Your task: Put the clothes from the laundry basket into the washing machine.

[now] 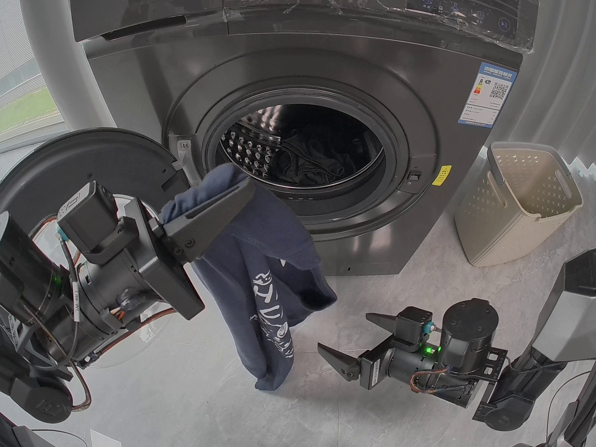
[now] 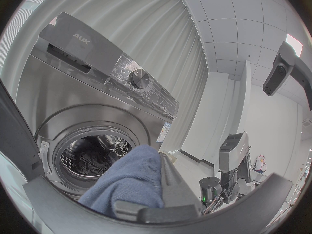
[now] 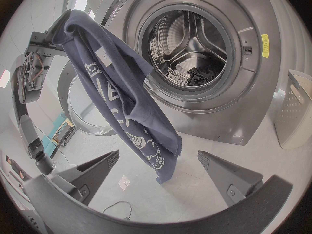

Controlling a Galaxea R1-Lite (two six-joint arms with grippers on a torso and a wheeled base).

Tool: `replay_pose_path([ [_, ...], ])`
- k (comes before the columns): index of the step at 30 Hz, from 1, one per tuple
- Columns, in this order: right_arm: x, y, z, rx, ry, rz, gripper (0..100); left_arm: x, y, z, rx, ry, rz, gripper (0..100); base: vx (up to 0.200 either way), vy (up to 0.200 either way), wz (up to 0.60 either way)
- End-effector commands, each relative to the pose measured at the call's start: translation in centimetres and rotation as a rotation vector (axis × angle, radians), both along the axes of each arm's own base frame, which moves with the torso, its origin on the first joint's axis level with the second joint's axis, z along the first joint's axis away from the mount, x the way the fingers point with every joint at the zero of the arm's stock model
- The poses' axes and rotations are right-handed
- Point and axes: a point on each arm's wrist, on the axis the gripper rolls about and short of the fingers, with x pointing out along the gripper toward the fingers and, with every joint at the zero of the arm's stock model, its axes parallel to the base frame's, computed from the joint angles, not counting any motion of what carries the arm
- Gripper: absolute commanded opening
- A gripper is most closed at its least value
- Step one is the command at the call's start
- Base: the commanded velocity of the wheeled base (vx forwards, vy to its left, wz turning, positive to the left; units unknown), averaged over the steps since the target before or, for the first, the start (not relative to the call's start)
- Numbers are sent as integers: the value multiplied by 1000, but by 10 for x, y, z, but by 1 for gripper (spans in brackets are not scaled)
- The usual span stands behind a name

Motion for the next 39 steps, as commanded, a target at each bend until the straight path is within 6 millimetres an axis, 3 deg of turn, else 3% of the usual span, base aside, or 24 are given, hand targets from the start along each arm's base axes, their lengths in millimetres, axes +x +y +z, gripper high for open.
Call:
replay_pose_path([
  [1, 3, 2, -3, -9, 1, -3, 100, 0, 0, 2, -5, -6, -1, 0, 0, 0, 0],
  [11, 27, 21, -19, -19, -14, -11, 100, 0, 1, 5, -15, -17, 0, 0, 0, 0, 0],
  [18, 64, 29, -4, 49, -109, -48, 100, -1, 1, 5, -15, -18, -1, 0, 0, 0, 0],
  [31, 79, 50, -2, 100, -196, 34, 100, 0, 1, 4, -12, -13, 0, 0, 0, 0, 0],
  [32, 79, 51, 0, 109, -203, 38, 0, 0, 1, 4, -12, -13, 0, 0, 0, 0, 0],
  [39, 74, 44, 21, 147, -242, 44, 0, 2, 0, 2, -10, 1, 0, 0, 0, 0, 0],
])
